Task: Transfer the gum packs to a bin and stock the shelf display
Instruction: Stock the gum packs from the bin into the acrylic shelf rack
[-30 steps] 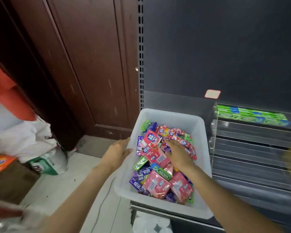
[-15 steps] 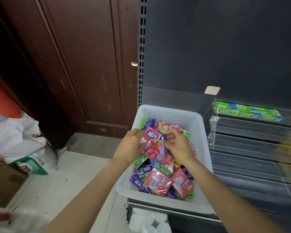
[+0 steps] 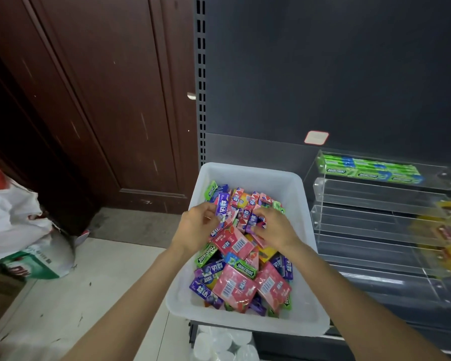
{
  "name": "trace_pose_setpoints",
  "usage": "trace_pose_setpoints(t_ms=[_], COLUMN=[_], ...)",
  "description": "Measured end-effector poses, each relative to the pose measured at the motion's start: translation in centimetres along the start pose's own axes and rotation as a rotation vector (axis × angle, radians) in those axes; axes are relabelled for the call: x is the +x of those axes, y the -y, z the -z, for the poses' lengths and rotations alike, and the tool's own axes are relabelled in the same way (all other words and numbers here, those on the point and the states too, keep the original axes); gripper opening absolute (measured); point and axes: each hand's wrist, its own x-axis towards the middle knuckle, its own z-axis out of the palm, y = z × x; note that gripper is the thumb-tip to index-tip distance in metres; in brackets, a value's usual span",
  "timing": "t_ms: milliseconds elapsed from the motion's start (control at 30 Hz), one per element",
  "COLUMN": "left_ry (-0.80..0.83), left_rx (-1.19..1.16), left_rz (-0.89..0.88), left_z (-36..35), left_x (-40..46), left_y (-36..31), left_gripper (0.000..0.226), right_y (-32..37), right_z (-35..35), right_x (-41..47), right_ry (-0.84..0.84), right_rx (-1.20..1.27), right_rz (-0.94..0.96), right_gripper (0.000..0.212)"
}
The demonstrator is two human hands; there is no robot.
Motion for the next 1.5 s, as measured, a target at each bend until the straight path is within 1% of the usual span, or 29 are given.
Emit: trace_pose_setpoints(t_ms=[67,100,200,267,333,400,500,567,600,633,667,733,833,867,933,1000,1100,1200,1333,1500], left_ry=[0.018,0.027,0.042,0.035,0.023,0.02,0.021,0.002,-0.008,-0.014,-0.013,0.004,0.022,0.025,0.026,0.021,-0.014,-0.046,-0.07,-0.073], left_rx=[-0.032,-0.036,-0.046,-0.041,-0.047,-0.069,-0.126,-0.162,-0.172,-0.184,-0.201,-0.256,-0.353,-0.377,-0.397,-0.417,-0.415,-0.358,-0.322,-0.32], left_rz=[0.024,0.03,0.036,0.028,0.024,0.025,0.034,0.016,0.003,-0.009,-0.023,-0.044,-0.078,-0.092,-0.116,-0.13,-0.124,-0.092,-0.063,-0.042], left_z=[0.0,0.0,0.2,0.3,0.5,0.5,0.2,-0.4,-0.7,-1.0,-1.4,-2.4,-3.9,-4.4,-5.4,-6.5,-8.2,-9.6,-10.7,-11.1], left_x=[0.1,0.1,0.0,-0.1,-0.3,-0.3,-0.2,0.0,0.2,0.4,0.5,0.9,1.5,1.7,2.1,2.6,3.3,3.9,4.3,4.8], left_y=[0.0,0.0,-0.3,-0.3,-0.5,-0.8,-1.9,-3.0,-3.6,-4.3,-5.1,-6.8,-9.7,-10.5,-12.1,-13.2,-14.2,-15.0,-15.6,-15.4], left_gripper=[0.018,0.02,0.021,0.014,0.01,0.009,0.003,0.01,0.009,0.007,0.006,0.014,0.032,0.039,0.053,0.062,0.057,0.054,0.055,0.057], right_y=[-0.3,-0.2,0.0,0.2,0.3,0.3,0.2,-0.1,-0.2,-0.5,-1.0,-2.2,-4.3,-5.2,-7.1,-9.0,-11.6,-13.4,-14.1,-14.6], right_z=[-0.6,-0.8,-1.3,-1.2,-0.7,0.4,2.6,4.2,5.1,5.9,6.7,8.4,11.0,11.9,13.4,14.6,15.4,15.4,14.8,14.5], right_x=[-0.1,-0.1,-0.2,-0.3,-0.5,-0.8,-1.6,-2.1,-2.4,-2.6,-2.8,-3.0,-3.3,-3.5,-3.5,-3.4,-2.7,-1.5,-0.3,0.6], right_ry=[0.085,0.091,0.017,-0.036,-0.103,-0.162,-0.197,-0.219,-0.238,-0.272,-0.311,-0.376,-0.43,-0.459,-0.529,-0.574,-0.531,-0.459,-0.417,-0.429], right_rx=[-0.087,-0.126,-0.212,-0.205,-0.093,0.111,0.401,0.585,0.642,0.658,0.642,0.628,0.67,0.671,0.634,0.564,0.489,0.422,0.316,0.14], right_rz=[-0.012,-0.001,0.044,0.057,0.047,0.006,-0.069,-0.098,-0.097,-0.081,-0.065,-0.037,-0.053,-0.057,-0.06,-0.073,-0.079,-0.058,0.037,0.145], right_gripper=[0.056,0.057,0.047,0.036,0.025,0.023,0.019,0.01,0.008,0.011,0.011,0.005,0.023,0.026,0.025,0.021,0.019,0.019,0.018,0.021])
